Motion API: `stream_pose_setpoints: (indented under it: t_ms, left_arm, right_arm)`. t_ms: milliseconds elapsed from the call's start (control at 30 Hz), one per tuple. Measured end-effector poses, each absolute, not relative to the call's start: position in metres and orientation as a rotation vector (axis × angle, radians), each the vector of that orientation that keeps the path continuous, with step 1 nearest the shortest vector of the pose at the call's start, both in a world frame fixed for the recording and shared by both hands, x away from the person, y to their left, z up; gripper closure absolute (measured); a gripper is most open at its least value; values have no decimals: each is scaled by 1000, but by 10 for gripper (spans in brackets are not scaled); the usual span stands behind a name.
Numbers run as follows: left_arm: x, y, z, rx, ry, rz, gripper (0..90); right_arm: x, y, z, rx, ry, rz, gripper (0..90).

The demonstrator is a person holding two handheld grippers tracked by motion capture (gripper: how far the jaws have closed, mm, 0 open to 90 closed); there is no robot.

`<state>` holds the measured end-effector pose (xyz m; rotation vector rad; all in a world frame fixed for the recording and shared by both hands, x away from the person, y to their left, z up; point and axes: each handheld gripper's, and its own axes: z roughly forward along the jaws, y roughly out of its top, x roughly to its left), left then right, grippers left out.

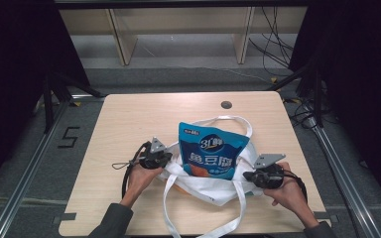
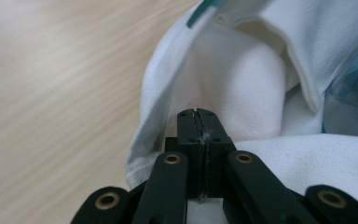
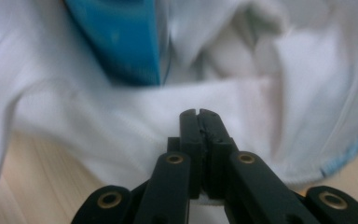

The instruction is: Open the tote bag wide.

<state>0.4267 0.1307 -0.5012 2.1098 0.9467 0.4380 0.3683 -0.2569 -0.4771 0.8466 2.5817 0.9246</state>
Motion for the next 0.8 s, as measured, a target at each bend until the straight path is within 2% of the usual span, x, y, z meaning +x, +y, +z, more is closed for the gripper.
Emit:
stream_pose_setpoints:
  t_ms: [133,167,300,400,467,567,800]
  left_arm:
    - [424,123,-495,2111,961,484,887]
    - [421,122,-491,2086,966,489,856]
    - [396,116,-461,2075,872,492,814]
    - [374,108,-454,2056,814,425,807]
    - [361,102,-459,2116,755,423,805]
    - [351,95,-488,2262,697,519,815]
    - [346,92,-494,2275,713,525,836]
  right_arm:
    - [367,-256,-489,879,2598,893,900]
    - [366,-254,-489,872,2585,890,900]
    - [362,-254,-476,838,2534,904,844]
    - [354,-255,-463,812,2514,993,845]
    - [349,-253,-459,778,2518,1018,862]
    - [345,-251,-467,773,2574,977,889]
    - [347,-242,-485,785,2626,836,900]
